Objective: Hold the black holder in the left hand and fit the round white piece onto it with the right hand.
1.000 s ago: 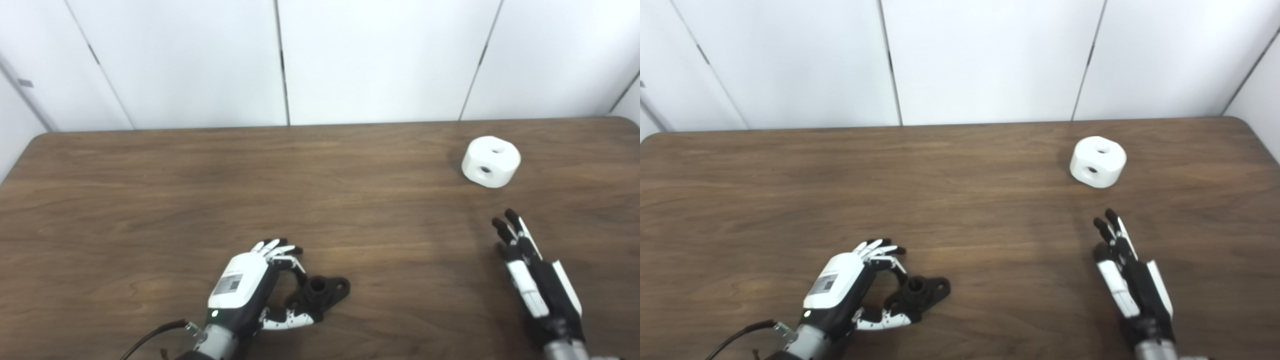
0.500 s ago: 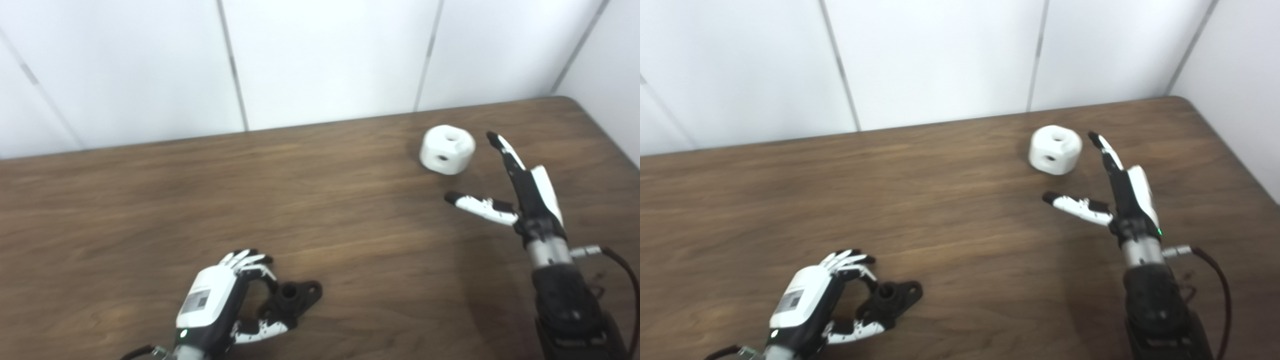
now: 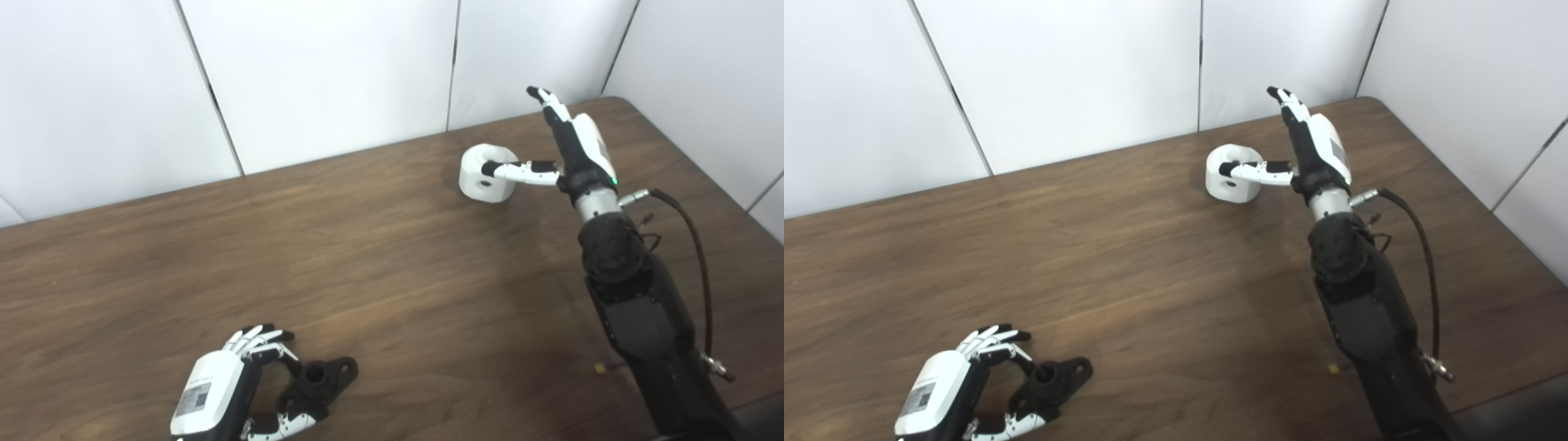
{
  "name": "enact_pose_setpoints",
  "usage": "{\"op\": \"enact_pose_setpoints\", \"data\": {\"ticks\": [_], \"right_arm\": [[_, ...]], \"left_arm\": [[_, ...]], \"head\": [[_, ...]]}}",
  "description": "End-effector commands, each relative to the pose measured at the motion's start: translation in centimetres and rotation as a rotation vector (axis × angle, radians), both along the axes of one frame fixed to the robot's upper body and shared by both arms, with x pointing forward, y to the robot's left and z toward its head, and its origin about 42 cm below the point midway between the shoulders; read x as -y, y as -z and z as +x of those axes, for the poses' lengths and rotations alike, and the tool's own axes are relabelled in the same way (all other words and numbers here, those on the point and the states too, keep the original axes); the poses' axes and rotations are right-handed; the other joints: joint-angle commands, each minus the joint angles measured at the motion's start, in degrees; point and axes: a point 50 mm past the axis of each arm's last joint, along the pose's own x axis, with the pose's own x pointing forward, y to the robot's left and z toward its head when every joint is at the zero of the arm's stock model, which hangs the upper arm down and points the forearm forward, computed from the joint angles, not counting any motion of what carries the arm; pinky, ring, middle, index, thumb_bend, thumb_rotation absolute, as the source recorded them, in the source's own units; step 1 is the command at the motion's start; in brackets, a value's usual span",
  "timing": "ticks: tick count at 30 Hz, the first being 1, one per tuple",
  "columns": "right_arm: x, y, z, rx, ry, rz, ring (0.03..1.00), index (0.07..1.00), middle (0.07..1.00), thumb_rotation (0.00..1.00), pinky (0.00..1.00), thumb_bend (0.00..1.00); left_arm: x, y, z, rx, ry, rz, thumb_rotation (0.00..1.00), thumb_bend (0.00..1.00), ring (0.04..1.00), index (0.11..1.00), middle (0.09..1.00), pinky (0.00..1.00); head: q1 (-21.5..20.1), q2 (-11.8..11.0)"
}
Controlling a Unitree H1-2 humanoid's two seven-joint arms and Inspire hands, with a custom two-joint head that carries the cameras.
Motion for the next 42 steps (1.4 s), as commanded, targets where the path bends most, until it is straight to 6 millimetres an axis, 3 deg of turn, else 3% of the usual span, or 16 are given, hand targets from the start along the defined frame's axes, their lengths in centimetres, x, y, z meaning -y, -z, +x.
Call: {"op": "enact_pose_setpoints", "data": {"ticks": [1,8,14,27,37,42], "right_arm": [[0.6,-2.7,1.5,0.059,-0.001,-0.05,1.0,0.927,0.975,0.36,0.96,0.81],[1.0,-3.2,4.1,-0.075,0.009,-0.132,1.0,0.898,0.962,0.37,0.93,0.86],[0.8,-3.3,4.9,-0.157,0.006,-0.178,1.0,0.859,0.958,0.34,0.94,0.86],[0.7,-3.6,5.5,-0.274,-0.032,-0.252,1.0,0.819,0.924,0.35,0.92,0.91],[0.5,-2.7,5.4,-0.285,-0.031,-0.247,0.986,0.792,0.917,0.32,0.91,0.9],[0.4,-2.4,5.4,-0.256,-0.018,-0.238,0.974,0.728,0.901,0.29,0.91,0.87]], "left_arm": [[-1.2,2.2,-1.0,-0.121,-0.002,0.06,0.05,0.52,0.89,0.488,0.796,0.91],[-1.3,2.2,-1.1,-0.123,0.005,0.06,0.05,0.52,0.892,0.488,0.798,0.91],[-1.2,2.2,-1.0,-0.122,0.005,0.057,0.05,0.52,0.891,0.488,0.798,0.91],[-0.9,1.9,-0.9,-0.126,-0.003,0.055,0.05,0.52,0.886,0.488,0.797,0.91],[-0.7,1.7,-0.9,-0.122,-0.001,0.053,0.05,0.52,0.884,0.488,0.795,0.9],[-0.7,1.6,-1.0,-0.119,0.0,0.053,0.05,0.52,0.881,0.488,0.794,0.9]], "head": [[-0.08,0.08],[0.12,0.14],[0.42,0.23],[1.28,0.49],[1.59,0.45],[1.62,0.52]]}}
